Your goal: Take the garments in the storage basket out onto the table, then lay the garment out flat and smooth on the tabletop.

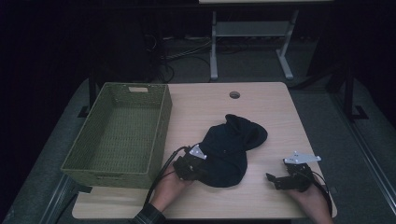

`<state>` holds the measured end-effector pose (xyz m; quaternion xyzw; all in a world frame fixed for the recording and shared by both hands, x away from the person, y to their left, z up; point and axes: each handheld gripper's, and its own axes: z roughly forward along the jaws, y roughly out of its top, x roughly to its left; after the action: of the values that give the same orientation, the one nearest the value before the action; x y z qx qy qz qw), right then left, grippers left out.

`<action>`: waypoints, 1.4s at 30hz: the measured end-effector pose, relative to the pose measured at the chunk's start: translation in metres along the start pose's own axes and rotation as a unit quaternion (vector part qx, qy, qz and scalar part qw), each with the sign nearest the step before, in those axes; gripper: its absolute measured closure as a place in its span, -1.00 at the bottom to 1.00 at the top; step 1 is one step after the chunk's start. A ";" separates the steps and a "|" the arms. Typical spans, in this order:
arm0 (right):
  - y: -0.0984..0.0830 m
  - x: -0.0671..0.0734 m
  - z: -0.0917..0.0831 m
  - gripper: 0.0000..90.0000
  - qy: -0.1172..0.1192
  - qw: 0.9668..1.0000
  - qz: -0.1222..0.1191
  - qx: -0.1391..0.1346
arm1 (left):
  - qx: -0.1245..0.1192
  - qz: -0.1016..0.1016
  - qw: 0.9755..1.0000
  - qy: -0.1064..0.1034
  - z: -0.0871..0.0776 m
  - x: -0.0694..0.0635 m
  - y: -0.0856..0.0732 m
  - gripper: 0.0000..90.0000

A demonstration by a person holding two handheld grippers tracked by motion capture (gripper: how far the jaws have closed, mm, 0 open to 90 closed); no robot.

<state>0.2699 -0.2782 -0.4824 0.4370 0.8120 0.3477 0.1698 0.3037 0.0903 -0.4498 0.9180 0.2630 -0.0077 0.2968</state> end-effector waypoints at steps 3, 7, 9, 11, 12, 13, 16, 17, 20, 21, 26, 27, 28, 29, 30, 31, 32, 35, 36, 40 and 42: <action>0.000 0.000 0.001 -0.82 0.001 1.000 -0.002 -0.001 | -0.002 -0.005 1.000 0.001 0.003 -0.001 -0.001 1.00; 0.002 -0.002 0.000 -0.74 0.004 1.000 -0.004 0.003 | -0.003 0.007 1.000 0.012 0.005 -0.005 0.001 1.00; 0.004 -0.002 -0.002 -0.69 0.004 1.000 -0.004 0.008 | -0.004 0.008 1.000 0.010 0.005 -0.005 0.001 1.00; 0.007 -0.003 -0.003 -0.69 0.005 1.000 -0.001 0.007 | -0.005 0.008 1.000 0.002 0.005 -0.002 0.000 1.00; 0.007 -0.003 -0.003 -0.69 0.005 1.000 -0.001 0.007 | -0.005 0.008 1.000 0.002 0.005 -0.002 0.000 1.00; 0.010 -0.004 -0.004 -0.69 0.006 1.000 -0.001 0.006 | -0.008 0.006 1.000 -0.001 0.005 0.000 -0.001 1.00; 0.020 -0.004 -0.005 -0.69 0.002 1.000 -0.004 0.005 | -0.010 0.001 1.000 -0.009 0.005 0.002 -0.002 1.00; 0.027 -0.004 -0.005 -0.69 0.003 1.000 -0.004 0.000 | -0.010 0.001 1.000 -0.008 0.005 0.002 -0.001 1.00; 0.037 -0.006 -0.007 -0.69 0.000 1.000 -0.003 -0.005 | -0.010 0.001 1.000 -0.009 0.005 0.002 -0.001 1.00; 0.040 -0.007 -0.007 -0.69 0.002 1.000 0.000 -0.009 | -0.010 0.000 1.000 -0.010 0.005 0.002 -0.002 1.00; 0.056 -0.010 -0.008 -0.65 0.015 1.000 0.002 -0.015 | -0.009 0.000 1.000 -0.008 0.005 0.002 -0.001 1.00; 0.064 -0.011 -0.008 -0.65 0.018 1.000 0.001 -0.017 | -0.010 -0.002 1.000 -0.008 0.005 0.001 -0.001 0.99; 0.069 -0.011 -0.007 -0.65 0.019 1.000 -0.001 -0.018 | -0.009 -0.004 1.000 -0.008 0.005 0.001 0.000 1.00; 0.073 -0.012 -0.007 -0.65 0.019 1.000 -0.002 -0.016 | -0.010 -0.004 1.000 -0.009 0.005 0.002 -0.001 1.00; 0.073 -0.012 -0.007 -0.65 0.019 1.000 -0.002 -0.016 | -0.010 -0.004 1.000 -0.009 0.005 0.002 -0.001 0.99; 0.081 -0.015 -0.008 -0.61 0.020 1.000 -0.001 -0.023 | -0.011 -0.005 1.000 -0.010 0.005 0.002 -0.001 0.99; 0.086 -0.016 -0.009 -0.58 0.023 0.999 0.000 -0.028 | -0.009 -0.005 1.000 -0.012 0.005 0.002 -0.001 1.00; 0.099 -0.018 -0.010 -0.47 0.024 0.999 -0.004 -0.036 | -0.009 -0.003 1.000 -0.012 0.005 0.003 -0.001 0.99; 0.099 -0.018 -0.010 -0.47 0.024 0.999 -0.004 -0.036 | -0.009 -0.003 1.000 -0.012 0.005 0.003 -0.001 0.99; 0.120 -0.023 -0.008 -0.28 0.035 0.998 -0.005 -0.045 | -0.010 -0.003 1.000 -0.011 0.005 0.003 -0.001 0.99; 0.128 -0.025 -0.006 -0.19 0.042 0.998 -0.006 -0.050 | -0.010 -0.003 1.000 -0.011 0.005 0.003 -0.001 1.00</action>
<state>0.3566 -0.2532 -0.3878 0.4080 0.8026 0.4050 0.1593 0.3065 0.0897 -0.4549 0.9140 0.2629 -0.0157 0.3085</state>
